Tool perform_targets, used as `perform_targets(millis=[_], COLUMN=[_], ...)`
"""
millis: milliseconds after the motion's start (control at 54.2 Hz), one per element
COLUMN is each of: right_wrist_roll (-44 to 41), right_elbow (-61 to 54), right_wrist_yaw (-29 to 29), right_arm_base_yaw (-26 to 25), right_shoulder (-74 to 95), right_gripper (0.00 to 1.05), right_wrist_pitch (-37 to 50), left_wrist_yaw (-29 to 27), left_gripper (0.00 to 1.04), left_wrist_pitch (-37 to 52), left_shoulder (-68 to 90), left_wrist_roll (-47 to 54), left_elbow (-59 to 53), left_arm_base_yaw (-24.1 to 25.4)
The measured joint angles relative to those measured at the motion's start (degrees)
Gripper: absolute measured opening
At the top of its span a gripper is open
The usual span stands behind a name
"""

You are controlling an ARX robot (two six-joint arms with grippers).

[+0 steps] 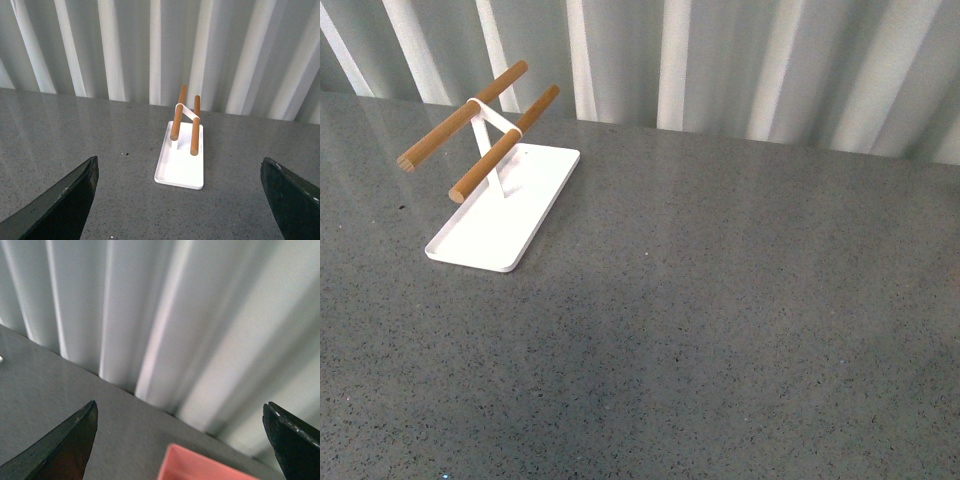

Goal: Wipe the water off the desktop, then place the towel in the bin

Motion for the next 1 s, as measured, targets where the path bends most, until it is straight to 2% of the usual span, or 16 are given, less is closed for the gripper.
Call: perform_targets(millis=[74, 148, 203, 258, 313, 461, 553, 627, 701, 996], right_wrist_roll=[3.54, 11.47, 16.24, 18.43, 19.69, 20.96, 21.2, 21.38, 21.35, 21.49], right_elbow=[-6.6, -16.11, -24.06, -30.12, -35.12, -42.12, -46.23, -48.5, -50.34, -54.97], right_wrist_yaw=[3.5, 18.67, 28.09, 33.07, 34.77, 37.31, 38.88, 43.58, 43.85, 44.28], right_arm_base_yaw=[4.85, 11.08, 15.93, 19.41, 21.79, 24.3, 25.81, 29.14, 31.1, 31.41], right_shoulder=[-6.32, -12.55, -17.73, -21.81, -24.94, -29.11, -32.63, -34.86, -36.74, -43.5], right_gripper=[0.97, 0.84, 0.72, 0.62, 0.51, 0.24, 0.03, 0.03, 0.03, 0.03], right_wrist_pitch=[3.54, 13.29, 17.44, 18.75, 19.82, 21.75, 22.47, 22.51, 22.49, 20.5], left_wrist_yaw=[0.0, 0.0, 0.02, 0.02, 0.02, 0.0, 0.02, 0.0, -0.02, 0.0], left_gripper=[0.98, 0.98, 0.98, 0.98, 0.98, 0.98, 0.98, 0.98, 0.98, 0.98], left_wrist_pitch=[0.0, 0.0, 0.0, 0.0, 0.0, 0.0, 0.0, 0.0, 0.0, 0.0], left_shoulder=[0.0, 0.0, 0.0, 0.0, 0.0, 0.0, 0.0, 0.0, 0.0, 0.0], left_wrist_roll=[0.0, 0.0, 0.0, 0.0, 0.0, 0.0, 0.0, 0.0, 0.0, 0.0], left_elbow=[0.0, 0.0, 0.0, 0.0, 0.0, 0.0, 0.0, 0.0, 0.0, 0.0], left_arm_base_yaw=[0.0, 0.0, 0.0, 0.0, 0.0, 0.0, 0.0, 0.0, 0.0, 0.0])
